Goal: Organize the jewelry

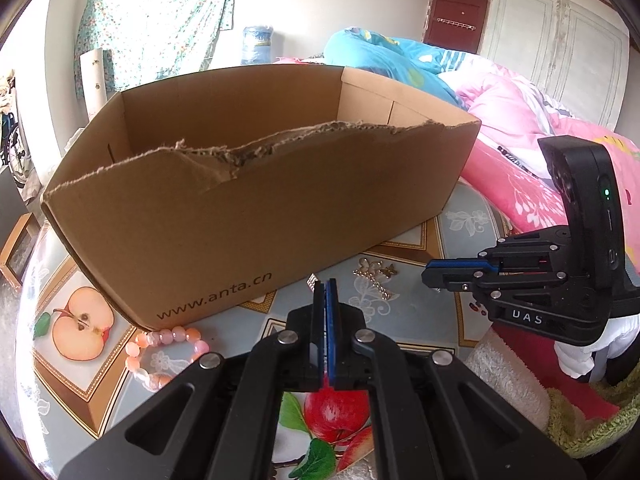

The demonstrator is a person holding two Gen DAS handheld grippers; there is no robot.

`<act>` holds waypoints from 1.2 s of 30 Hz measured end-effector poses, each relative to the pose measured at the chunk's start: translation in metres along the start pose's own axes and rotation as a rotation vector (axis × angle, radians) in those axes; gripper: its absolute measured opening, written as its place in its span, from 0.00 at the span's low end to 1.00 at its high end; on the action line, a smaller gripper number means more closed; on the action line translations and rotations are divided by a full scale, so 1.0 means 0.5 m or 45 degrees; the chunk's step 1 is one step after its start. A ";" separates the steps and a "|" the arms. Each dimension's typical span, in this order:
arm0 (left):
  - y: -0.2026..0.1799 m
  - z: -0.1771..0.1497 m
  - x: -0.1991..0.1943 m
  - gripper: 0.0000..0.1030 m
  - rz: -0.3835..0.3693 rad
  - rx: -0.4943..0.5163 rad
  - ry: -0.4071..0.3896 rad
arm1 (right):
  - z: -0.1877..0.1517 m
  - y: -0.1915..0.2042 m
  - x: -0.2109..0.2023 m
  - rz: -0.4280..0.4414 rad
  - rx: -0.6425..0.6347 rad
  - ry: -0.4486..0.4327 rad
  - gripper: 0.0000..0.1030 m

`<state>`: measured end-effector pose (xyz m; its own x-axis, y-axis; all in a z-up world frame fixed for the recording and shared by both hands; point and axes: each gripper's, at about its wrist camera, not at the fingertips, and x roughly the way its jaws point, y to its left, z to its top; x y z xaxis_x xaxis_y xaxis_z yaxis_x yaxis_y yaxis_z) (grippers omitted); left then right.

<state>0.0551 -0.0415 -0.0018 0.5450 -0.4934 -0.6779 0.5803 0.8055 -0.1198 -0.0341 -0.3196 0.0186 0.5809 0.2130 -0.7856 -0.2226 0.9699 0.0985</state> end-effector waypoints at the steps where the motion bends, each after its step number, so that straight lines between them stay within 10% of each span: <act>1: 0.000 0.000 0.000 0.00 0.001 0.001 0.000 | 0.000 -0.009 -0.003 0.012 0.016 0.000 0.02; 25: -0.030 0.106 -0.144 0.00 -0.113 0.040 -0.262 | 0.035 -0.099 -0.157 0.171 0.178 -0.312 0.00; 32: -0.036 0.094 -0.131 0.00 -0.120 0.040 -0.223 | -0.004 -0.070 -0.072 0.141 0.097 -0.095 0.29; 36: -0.027 0.069 -0.104 0.00 -0.119 -0.003 -0.162 | -0.027 -0.036 -0.013 0.042 -0.024 0.011 0.26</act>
<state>0.0398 -0.0382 0.0601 0.5610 -0.6040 -0.5661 0.6311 0.7546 -0.1797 -0.0442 -0.3399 0.0136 0.5663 0.2441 -0.7872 -0.2564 0.9599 0.1132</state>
